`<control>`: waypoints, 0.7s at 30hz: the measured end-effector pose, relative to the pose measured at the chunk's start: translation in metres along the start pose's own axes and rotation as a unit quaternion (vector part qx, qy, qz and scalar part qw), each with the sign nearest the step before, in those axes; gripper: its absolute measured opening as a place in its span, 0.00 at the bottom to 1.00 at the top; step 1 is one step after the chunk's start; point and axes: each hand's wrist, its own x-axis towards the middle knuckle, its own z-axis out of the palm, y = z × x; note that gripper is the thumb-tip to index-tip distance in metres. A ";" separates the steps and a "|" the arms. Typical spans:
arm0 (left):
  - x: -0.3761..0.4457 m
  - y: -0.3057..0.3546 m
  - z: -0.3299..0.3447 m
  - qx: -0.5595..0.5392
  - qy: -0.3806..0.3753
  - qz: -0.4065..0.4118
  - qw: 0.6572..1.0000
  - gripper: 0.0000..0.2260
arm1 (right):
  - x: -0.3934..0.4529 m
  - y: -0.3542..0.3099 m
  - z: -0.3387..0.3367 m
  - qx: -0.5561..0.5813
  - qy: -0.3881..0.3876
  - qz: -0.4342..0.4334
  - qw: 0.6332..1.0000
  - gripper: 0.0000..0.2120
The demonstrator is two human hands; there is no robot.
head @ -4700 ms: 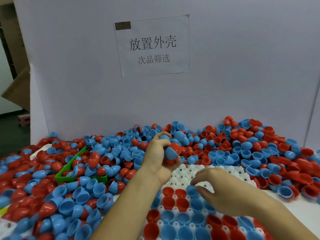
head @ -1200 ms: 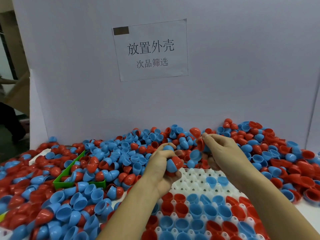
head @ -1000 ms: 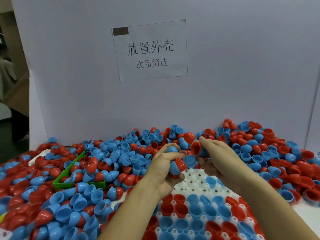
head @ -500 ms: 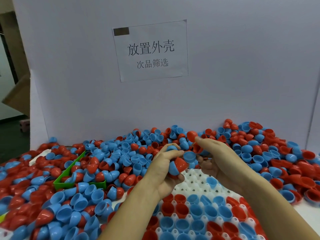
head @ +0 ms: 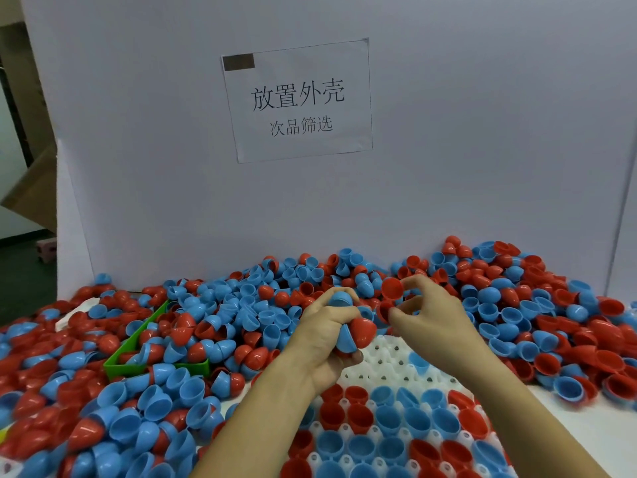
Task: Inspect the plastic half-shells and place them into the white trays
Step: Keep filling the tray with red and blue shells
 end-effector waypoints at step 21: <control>0.003 0.002 -0.004 0.027 0.057 0.008 0.998 0.15 | 0.013 0.026 -0.064 -0.082 0.103 -0.076 0.988 0.06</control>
